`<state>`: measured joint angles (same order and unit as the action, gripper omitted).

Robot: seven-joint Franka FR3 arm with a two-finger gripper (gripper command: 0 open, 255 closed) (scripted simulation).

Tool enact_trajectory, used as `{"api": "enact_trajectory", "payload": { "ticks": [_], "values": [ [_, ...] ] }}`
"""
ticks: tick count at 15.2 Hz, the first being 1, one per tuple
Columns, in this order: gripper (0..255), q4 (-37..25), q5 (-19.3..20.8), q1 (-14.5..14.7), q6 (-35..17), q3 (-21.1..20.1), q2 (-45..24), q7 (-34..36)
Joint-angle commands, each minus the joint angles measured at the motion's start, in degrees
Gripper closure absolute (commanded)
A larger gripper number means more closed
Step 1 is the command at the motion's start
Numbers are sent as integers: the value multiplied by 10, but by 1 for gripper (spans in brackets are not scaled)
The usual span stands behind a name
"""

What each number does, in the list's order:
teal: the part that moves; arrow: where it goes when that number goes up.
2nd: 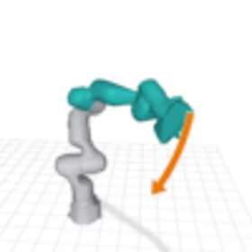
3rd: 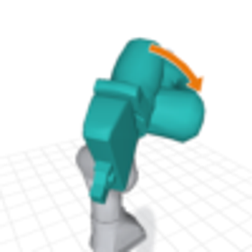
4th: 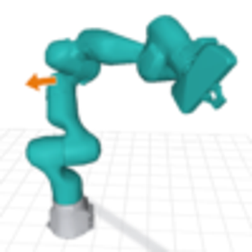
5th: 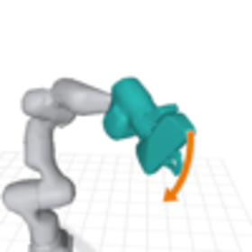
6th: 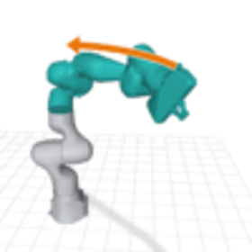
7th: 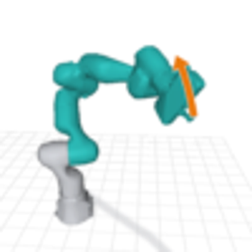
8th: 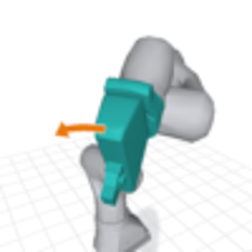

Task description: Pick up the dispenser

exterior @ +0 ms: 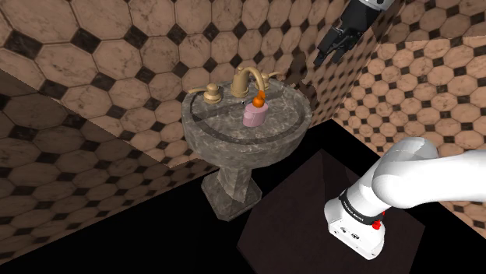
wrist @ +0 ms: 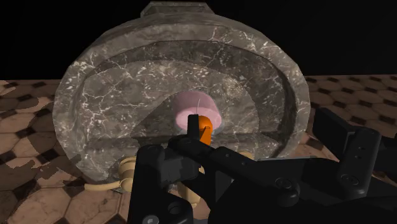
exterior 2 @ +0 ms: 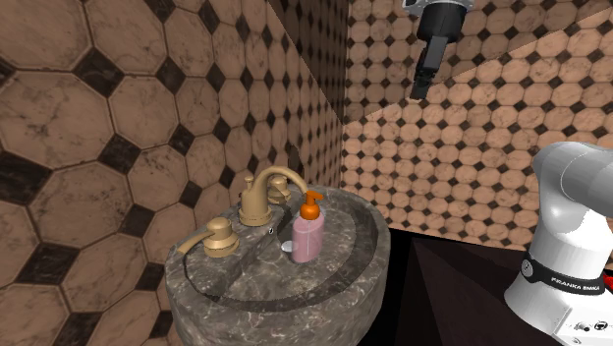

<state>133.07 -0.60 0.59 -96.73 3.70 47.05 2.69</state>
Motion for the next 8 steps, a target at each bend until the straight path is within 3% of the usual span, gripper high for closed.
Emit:
{"api": "enact_trajectory", "payload": {
  "ticks": [1, 8],
  "values": [
    [0, 0, 0, 0, 0, 0, 0, 0],
    [0, 15, 11, -1, -114, -2, -117, 0]
  ]
}}
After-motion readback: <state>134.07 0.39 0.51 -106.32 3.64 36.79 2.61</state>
